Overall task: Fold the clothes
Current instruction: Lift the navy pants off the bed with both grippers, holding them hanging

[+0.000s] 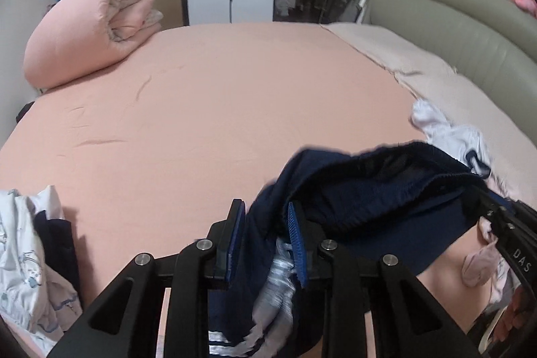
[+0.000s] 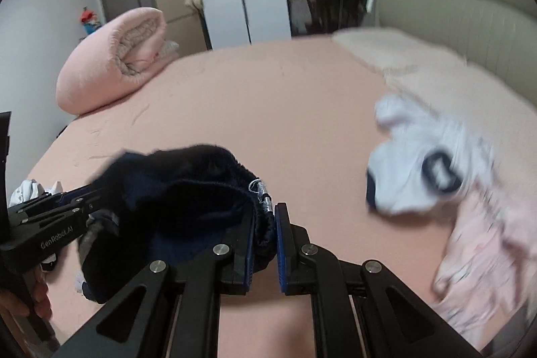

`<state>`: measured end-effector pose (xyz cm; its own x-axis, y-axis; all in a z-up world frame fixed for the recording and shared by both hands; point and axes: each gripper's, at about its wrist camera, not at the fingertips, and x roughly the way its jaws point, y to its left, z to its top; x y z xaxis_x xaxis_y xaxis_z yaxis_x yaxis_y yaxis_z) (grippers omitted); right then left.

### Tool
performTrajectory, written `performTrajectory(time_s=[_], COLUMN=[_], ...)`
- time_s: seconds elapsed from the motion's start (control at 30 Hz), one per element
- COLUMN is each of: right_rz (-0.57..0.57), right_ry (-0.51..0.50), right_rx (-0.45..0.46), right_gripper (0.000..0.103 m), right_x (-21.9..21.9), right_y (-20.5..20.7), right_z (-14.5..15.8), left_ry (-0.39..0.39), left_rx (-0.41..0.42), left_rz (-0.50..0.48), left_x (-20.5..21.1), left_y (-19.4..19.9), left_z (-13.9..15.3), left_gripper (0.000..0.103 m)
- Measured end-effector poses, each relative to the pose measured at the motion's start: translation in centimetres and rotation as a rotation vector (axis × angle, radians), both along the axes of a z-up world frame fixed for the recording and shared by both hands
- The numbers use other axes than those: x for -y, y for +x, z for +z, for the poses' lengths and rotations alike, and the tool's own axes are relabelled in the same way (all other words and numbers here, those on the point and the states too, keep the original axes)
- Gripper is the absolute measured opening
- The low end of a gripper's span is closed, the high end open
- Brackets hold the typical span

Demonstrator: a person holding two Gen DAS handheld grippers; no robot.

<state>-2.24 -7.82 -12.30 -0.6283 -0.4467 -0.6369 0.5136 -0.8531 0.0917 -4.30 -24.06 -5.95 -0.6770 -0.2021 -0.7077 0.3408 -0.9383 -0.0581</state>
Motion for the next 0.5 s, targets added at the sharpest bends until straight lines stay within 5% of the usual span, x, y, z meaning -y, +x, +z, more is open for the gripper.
performTrajectory(time_s=[0.33,0.37,0.43,0.5], right_rz=[0.093,0.101,0.111,0.128], right_ry=[0.050,0.061,0.086,0.086], right_rx=[-0.216,-0.238,-0.275,-0.291], right_gripper=[0.008,0.008,0.008,0.008], right_x=[3.4,3.6,4.1,4.5], right_y=[2.3,2.6,3.3,3.7], right_z=[6.2,6.6,7.1,7.7], left_ry=[0.080,0.095,0.106,0.117], left_rx=[-0.048,-0.034,0.007,0.021], left_rz=[-0.155,-0.171,-0.168,-0.158], left_x=[0.8,0.9,0.9,0.8], left_y=[1.2,1.1,0.8,0.8], left_z=[2.4,2.1,1.3,0.5], left_gripper=[0.027,0.032,0.077,0.084])
